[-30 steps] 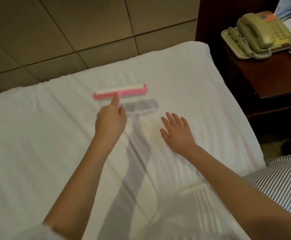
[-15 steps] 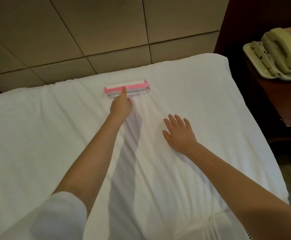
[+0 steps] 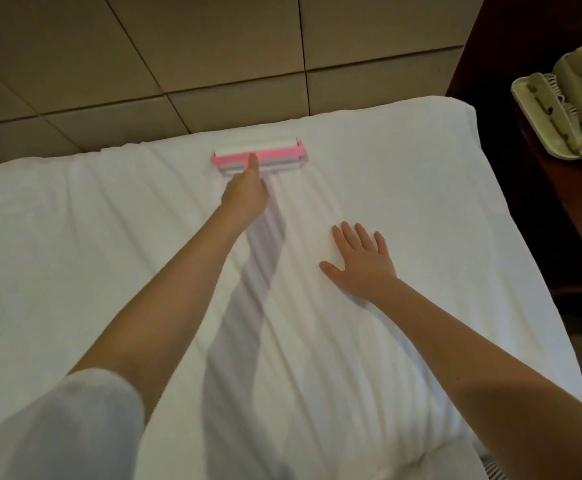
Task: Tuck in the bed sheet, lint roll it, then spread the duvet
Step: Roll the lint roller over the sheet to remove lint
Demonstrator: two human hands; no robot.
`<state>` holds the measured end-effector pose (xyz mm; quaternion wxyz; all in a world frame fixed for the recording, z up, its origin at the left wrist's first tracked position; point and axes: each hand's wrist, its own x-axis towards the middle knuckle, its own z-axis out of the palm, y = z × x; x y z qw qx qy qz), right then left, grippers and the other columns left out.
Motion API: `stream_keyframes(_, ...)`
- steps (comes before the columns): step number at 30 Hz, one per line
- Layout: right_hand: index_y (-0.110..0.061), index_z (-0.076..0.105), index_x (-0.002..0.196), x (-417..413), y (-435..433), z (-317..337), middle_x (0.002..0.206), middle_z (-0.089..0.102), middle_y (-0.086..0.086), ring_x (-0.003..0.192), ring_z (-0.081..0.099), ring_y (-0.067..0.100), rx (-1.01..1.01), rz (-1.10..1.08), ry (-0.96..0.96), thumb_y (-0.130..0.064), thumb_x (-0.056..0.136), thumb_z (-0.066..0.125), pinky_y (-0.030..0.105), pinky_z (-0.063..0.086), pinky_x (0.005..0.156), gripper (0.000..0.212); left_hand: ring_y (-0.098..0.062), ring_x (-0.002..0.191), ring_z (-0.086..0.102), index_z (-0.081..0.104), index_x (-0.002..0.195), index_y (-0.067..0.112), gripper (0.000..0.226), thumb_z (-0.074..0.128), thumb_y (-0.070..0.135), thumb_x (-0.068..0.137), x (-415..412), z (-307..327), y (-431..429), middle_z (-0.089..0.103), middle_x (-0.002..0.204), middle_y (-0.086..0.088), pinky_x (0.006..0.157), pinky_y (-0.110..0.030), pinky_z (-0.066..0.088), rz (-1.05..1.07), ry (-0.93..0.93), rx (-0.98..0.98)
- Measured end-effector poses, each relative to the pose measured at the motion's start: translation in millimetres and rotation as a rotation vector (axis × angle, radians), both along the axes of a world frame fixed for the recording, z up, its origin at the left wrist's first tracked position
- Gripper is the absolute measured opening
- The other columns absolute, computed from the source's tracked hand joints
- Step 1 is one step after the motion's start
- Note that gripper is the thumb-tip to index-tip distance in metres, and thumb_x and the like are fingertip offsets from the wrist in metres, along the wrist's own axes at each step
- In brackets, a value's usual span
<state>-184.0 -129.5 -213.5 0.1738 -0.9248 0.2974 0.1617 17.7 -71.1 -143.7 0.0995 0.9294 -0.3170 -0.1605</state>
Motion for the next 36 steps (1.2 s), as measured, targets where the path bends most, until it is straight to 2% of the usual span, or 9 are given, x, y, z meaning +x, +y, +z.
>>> stream_keyframes(2,-0.022,-0.014,0.149,-2,-2,-2,0.157,-0.018,-0.004,0.144,-0.017,0.016,0.007,0.005,-0.003,-0.057,0.096,0.019,0.039,-0.011,0.116,0.071,-0.025,0.077,0.051,0.005,0.152,0.016,0.057,0.031,0.017,0.101,3,-1,-16,0.058,0.094,-0.013,0.057,-0.031,0.035,0.027,0.007,-0.027)
stream_keyframes(7,-0.022,-0.017,0.148,0,-3,-6,0.156,-0.020,-0.004,0.144,-0.019,0.016,0.018,0.009,0.002,-0.059,0.095,0.018,0.039,-0.014,0.115,0.073,-0.035,0.104,0.057,0.015,0.150,0.016,0.054,0.031,0.016,0.098,-33,17,26,0.051,0.127,-0.019,0.073,-0.031,0.040,-0.009,0.040,0.121)
stream_keyframes(10,-0.023,-0.018,0.148,2,-4,-7,0.156,-0.021,-0.004,0.143,-0.020,0.015,0.031,0.008,0.015,-0.061,0.095,0.019,0.039,-0.015,0.114,0.074,-0.037,0.103,0.057,0.013,0.151,0.016,0.055,0.031,0.020,0.099,-58,20,62,0.053,0.126,-0.020,0.075,-0.030,0.039,-0.071,0.056,0.167)
stream_keyframes(13,-0.024,-0.019,0.147,3,-5,-8,0.155,-0.023,-0.005,0.143,-0.021,0.015,0.035,0.015,0.047,-0.061,0.094,0.018,0.039,-0.016,0.113,0.074,-0.038,0.107,0.054,0.011,0.151,0.013,0.056,0.032,0.019,0.100,-37,14,41,0.055,0.120,-0.023,0.080,-0.035,0.041,-0.076,-0.008,0.119)
stream_keyframes(17,-0.025,-0.020,0.147,5,-6,-7,0.155,-0.024,-0.005,0.143,-0.022,0.015,0.035,0.013,0.063,-0.062,0.094,0.017,0.039,-0.016,0.113,0.075,-0.028,0.079,0.055,0.004,0.152,0.018,0.057,0.030,0.020,0.101,10,0,-20,0.055,0.089,-0.012,0.060,-0.033,0.037,0.012,0.025,-0.020)
stream_keyframes(21,-0.023,-0.013,0.149,11,-7,5,0.157,-0.017,-0.003,0.145,-0.014,0.018,0.029,0.008,0.083,-0.061,0.094,0.022,0.040,-0.009,0.116,0.075,-0.032,0.100,0.057,0.004,0.152,0.018,0.059,0.031,0.014,0.099,0,3,-31,0.056,0.116,-0.018,0.067,-0.032,0.038,0.051,0.048,0.028)
stream_keyframes(25,-0.019,0.003,0.150,28,-8,16,0.159,0.003,0.001,0.145,0.000,0.024,-0.069,-0.045,-0.027,-0.062,0.092,0.028,0.043,-0.002,0.116,0.076,-0.034,0.106,0.055,0.010,0.151,0.019,0.055,0.030,0.019,0.100,-40,23,24,0.052,0.125,-0.018,0.072,-0.031,0.040,-0.008,0.093,0.162)
stream_keyframes(30,-0.024,-0.015,0.149,38,-9,1,0.156,-0.022,-0.001,0.143,-0.022,0.024,0.014,-0.138,0.033,-0.073,0.085,0.028,0.053,-0.011,0.112,0.091,-0.037,0.116,0.050,0.018,0.149,0.015,0.052,0.031,0.018,0.099,-28,26,11,0.047,0.134,-0.021,0.088,-0.035,0.042,-0.063,-0.013,0.194)
stream_keyframes(36,-0.027,-0.017,0.148,40,-13,-5,0.155,-0.024,-0.002,0.142,-0.024,0.023,0.056,-0.142,0.070,-0.075,0.084,0.029,0.054,-0.014,0.110,0.092,-0.037,0.103,0.057,0.005,0.152,0.017,0.056,0.029,0.022,0.101,54,-14,-71,0.055,0.121,-0.022,0.072,-0.033,0.041,0.003,0.022,-0.049)
